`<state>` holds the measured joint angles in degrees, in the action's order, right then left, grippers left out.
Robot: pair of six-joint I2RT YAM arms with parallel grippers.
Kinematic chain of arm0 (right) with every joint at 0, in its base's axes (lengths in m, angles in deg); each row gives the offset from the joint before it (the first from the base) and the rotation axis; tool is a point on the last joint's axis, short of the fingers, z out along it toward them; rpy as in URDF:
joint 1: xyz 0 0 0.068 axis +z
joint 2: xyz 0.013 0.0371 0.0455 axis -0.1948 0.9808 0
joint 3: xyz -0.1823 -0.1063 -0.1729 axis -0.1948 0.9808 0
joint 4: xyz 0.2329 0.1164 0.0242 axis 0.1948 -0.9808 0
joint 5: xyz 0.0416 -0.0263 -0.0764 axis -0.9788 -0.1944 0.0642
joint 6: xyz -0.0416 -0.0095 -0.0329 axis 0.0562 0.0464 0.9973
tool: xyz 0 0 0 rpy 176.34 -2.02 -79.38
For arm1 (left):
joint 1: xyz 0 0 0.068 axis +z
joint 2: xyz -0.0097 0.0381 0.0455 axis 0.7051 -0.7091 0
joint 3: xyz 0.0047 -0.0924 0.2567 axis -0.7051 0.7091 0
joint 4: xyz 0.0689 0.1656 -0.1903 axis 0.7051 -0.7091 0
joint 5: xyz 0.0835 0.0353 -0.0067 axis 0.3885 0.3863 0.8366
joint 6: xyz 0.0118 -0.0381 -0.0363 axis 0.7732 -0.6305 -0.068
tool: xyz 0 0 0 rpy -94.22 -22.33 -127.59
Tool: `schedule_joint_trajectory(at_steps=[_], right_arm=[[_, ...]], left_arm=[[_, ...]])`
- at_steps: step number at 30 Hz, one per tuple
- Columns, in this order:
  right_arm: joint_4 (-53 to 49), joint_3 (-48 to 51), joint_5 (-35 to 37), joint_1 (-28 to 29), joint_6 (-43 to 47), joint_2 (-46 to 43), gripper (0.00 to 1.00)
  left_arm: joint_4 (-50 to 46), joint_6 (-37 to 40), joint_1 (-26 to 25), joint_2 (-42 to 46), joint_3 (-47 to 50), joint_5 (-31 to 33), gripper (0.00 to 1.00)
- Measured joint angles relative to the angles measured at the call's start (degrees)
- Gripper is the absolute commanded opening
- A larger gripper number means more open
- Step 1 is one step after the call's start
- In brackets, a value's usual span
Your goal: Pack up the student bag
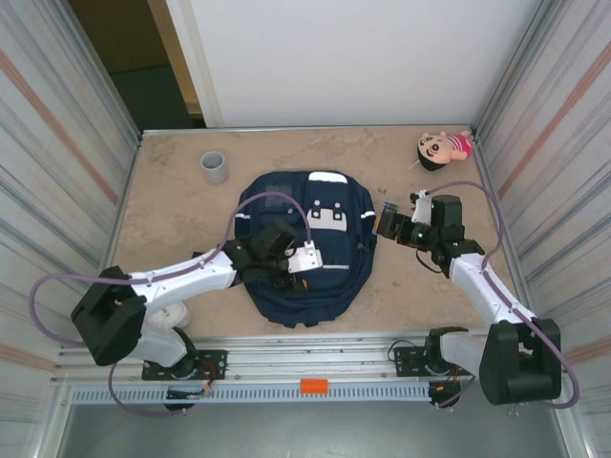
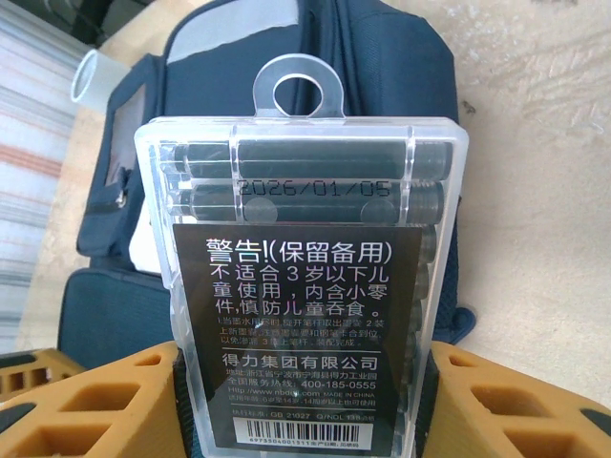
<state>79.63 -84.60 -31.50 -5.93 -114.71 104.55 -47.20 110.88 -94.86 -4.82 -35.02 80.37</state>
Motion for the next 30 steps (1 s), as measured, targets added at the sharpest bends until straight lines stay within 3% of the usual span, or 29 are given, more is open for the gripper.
schedule_joint_trajectory(at_steps=[18,24,30], right_arm=[[1.55,0.22,1.40,4.09,0.24,-0.59,0.51],[1.55,0.22,1.73,4.42,0.26,-2.21,0.51],[1.95,1.16,2.45,4.87,0.63,-6.54,0.51]], left_arm=[[-1.42,1.33,0.02,4.02,2.08,-3.54,0.86],[-1.77,0.63,-0.66,1.55,2.05,2.23,0.79],[-0.94,-0.26,-0.72,3.91,2.32,4.68,0.53]])
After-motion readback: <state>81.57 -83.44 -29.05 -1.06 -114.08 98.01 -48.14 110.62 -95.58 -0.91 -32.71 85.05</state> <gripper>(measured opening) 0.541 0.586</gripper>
